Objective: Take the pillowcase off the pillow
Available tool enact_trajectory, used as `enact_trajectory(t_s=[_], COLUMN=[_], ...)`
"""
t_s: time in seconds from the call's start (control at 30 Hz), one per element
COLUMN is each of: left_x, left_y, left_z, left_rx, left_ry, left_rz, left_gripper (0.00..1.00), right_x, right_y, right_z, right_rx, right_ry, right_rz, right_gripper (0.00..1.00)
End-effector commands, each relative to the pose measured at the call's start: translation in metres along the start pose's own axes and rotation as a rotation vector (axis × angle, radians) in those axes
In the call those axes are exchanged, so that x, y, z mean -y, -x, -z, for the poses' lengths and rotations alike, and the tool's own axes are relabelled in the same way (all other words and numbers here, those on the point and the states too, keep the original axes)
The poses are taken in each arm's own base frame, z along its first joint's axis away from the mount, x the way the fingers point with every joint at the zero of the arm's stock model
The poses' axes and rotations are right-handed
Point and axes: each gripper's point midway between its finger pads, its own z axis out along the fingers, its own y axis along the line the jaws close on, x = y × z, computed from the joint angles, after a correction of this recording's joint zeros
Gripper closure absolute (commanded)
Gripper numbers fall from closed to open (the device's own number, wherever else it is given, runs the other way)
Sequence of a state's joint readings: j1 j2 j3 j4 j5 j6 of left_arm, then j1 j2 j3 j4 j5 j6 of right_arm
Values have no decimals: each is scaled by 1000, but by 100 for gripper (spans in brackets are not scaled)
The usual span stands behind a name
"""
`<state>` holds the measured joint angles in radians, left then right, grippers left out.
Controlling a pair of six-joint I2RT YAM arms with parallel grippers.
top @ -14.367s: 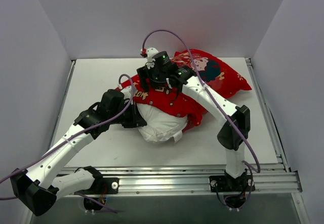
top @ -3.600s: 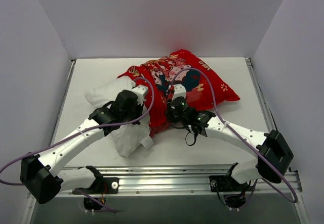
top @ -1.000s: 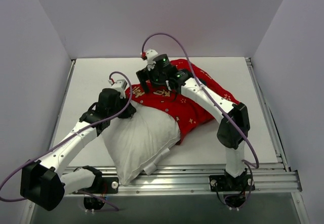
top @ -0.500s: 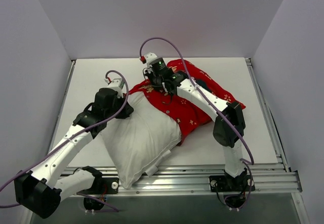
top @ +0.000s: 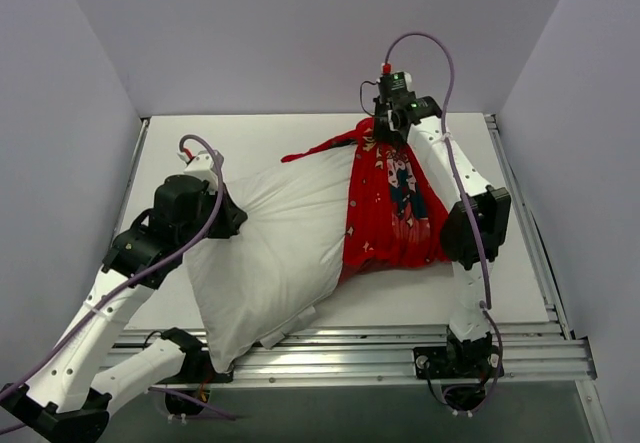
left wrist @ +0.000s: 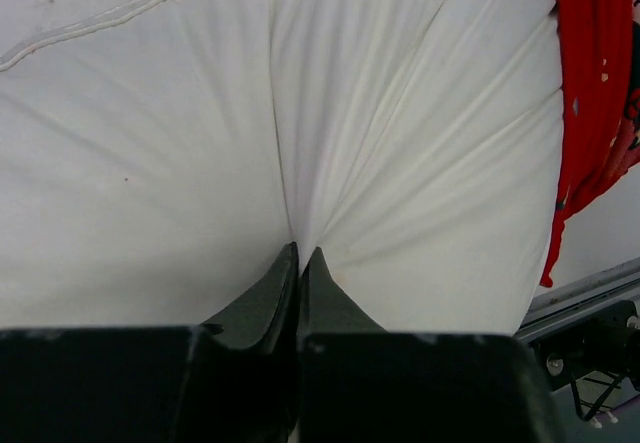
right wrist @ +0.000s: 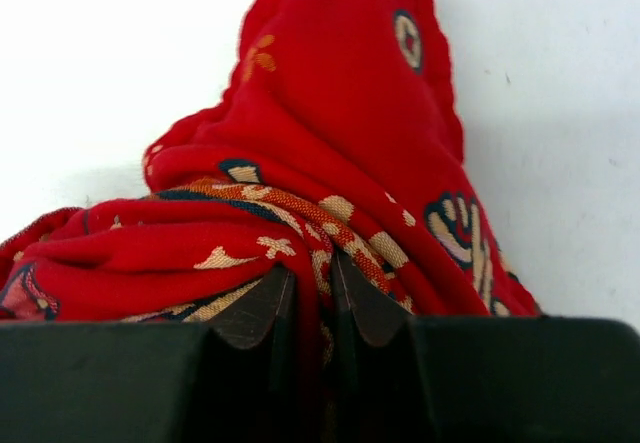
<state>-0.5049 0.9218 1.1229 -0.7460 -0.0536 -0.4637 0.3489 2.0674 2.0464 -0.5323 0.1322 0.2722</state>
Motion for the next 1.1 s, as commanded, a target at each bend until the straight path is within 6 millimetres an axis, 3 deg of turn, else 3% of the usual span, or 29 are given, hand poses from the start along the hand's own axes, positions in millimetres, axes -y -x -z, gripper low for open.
enact_trajectory(t_s=[0.0, 0.1, 0.17, 0.2, 0.3, 0.33, 0.4, 0.43, 0.47, 0.5, 0.57, 0.6, 0.63, 0.67, 0.7, 0.73, 0.77, 0.8, 0.87, 0.9, 0.97, 1.03, 1.07], left_x=[-52, -62, -65, -66, -67, -66, -65, -64, -67, -66, -73, -73, -78, -81, -84, -87, -91, -98, -102, -104, -96, -83, -77], left_y=[-13, -13, -14, -13, -5, 3, 15, 22, 28, 36, 46, 55, 58, 62, 66, 73, 78, 83, 93, 95, 99, 105, 101], left_z=[63, 67, 61, 57, 36, 23, 10, -7, -14, -22, -48, -55, -71, -78, -84, -92, -95, -98, -101, -101, -99, -91, -91], left_rx=[-30, -29, -37, -36, -17, 2, 27, 32, 41, 53, 53, 65, 57, 62, 66, 79, 88, 96, 111, 115, 121, 139, 127], left_ry=[240, 296, 317, 322, 345, 349, 354, 358, 370, 367, 395, 396, 408, 415, 425, 438, 447, 465, 464, 465, 420, 347, 312], left_rz=[-37, -38, -41, -41, -51, -45, -39, -34, -22, -13, 23, 38, 54, 70, 80, 90, 108, 127, 146, 153, 147, 107, 93], left_gripper=[98, 98, 98, 98, 98, 98, 98, 98, 98, 98, 98, 98, 98, 98, 98, 98, 98, 98, 98, 98, 98, 87, 64], right_x=[189, 194, 180, 156, 121, 96, 71, 49, 38, 30, 9, 3, -6, -8, -8, -10, -11, -10, -11, -10, -9, -9, -9], right_y=[53, 57, 63, 70, 83, 84, 93, 88, 86, 95, 71, 74, 48, 39, 39, 28, -3, -8, -35, -63, -89, -120, -127], right_z=[1, -1, -1, -2, 9, 14, 34, 40, 49, 72, 80, 104, 99, 106, 129, 134, 128, 148, 154, 160, 163, 163, 162], right_rx=[165, 169, 181, 195, 228, 226, 256, 247, 252, 297, 265, 302, 253, 250, 282, 273, 220, 243, 209, 172, 134, 97, 88], right_ry=[-530, -480, -403, -296, -158, -75, 5, 56, 78, 106, 148, 180, 188, 194, 211, 214, 203, 221, 230, 233, 244, 273, 277], right_rz=[-235, -293, -277, -262, -230, -206, -191, -170, -161, -164, -144, -160, -144, -144, -151, -156, -139, -141, -130, -114, -129, -137, -160], right_gripper=[100, 100, 100, 100, 100, 100, 85, 79, 65, 57, 42, 39, 33, 32, 30, 30, 30, 30, 30, 30, 32, 33, 34])
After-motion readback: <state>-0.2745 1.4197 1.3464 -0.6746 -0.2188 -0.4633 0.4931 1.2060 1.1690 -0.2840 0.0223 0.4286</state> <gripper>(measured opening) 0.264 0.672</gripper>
